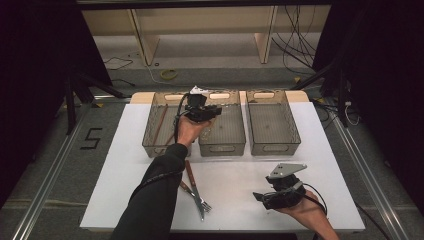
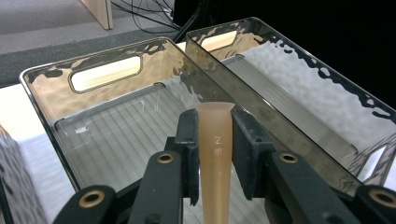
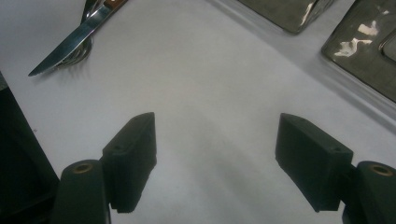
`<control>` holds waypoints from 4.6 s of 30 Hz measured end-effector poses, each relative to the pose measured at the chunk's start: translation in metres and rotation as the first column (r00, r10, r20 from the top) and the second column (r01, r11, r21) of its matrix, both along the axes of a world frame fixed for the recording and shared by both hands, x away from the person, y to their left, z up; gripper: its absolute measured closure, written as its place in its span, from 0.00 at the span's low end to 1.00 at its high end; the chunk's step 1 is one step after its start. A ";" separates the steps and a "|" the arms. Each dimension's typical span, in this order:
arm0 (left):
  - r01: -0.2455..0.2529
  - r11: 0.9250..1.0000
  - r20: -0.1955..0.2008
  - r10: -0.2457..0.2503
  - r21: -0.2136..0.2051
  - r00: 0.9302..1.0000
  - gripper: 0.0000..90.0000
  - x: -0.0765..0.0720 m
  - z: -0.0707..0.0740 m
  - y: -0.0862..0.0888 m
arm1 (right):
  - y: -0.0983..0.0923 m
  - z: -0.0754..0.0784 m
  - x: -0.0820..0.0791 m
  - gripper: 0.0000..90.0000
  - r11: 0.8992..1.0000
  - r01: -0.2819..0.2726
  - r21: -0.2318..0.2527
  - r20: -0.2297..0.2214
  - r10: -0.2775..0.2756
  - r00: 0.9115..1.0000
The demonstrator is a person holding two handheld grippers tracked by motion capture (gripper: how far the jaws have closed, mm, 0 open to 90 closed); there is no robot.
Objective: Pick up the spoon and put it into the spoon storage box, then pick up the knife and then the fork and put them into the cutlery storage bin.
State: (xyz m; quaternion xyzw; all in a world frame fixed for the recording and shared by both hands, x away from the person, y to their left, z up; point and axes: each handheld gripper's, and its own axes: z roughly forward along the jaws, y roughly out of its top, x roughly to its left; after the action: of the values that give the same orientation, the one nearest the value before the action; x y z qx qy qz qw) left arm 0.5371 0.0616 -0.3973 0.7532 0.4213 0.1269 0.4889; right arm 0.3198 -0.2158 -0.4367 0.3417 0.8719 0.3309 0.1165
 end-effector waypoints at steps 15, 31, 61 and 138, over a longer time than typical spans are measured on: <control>-0.003 1.000 -0.063 0.004 0.020 0.998 0.51 0.000 -0.008 0.005 | 0.000 0.000 0.000 0.33 1.000 0.000 0.002 -0.006 0.000 1.000; 0.079 0.996 -0.040 -0.077 0.048 0.996 0.33 -0.028 0.019 0.025 | 0.000 0.001 0.000 0.33 1.000 0.001 0.001 -0.004 -0.001 1.000; 0.279 0.922 -0.108 -0.259 0.269 0.960 0.86 -0.104 -0.036 0.052 | 0.003 0.002 -0.002 0.33 1.000 -0.001 -0.004 0.001 0.001 1.000; 0.322 0.871 -0.347 -0.192 0.371 0.918 0.98 -0.134 -0.078 0.094 | -0.001 -0.001 -0.002 0.34 1.000 0.005 -0.002 -0.007 -0.005 1.000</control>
State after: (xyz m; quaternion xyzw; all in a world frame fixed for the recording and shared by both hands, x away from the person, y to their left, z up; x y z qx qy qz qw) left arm 0.4034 0.1558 -0.4756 0.9008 0.3478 0.0323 0.2580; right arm 0.3179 -0.2167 -0.4373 0.3451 0.8716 0.3287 0.1148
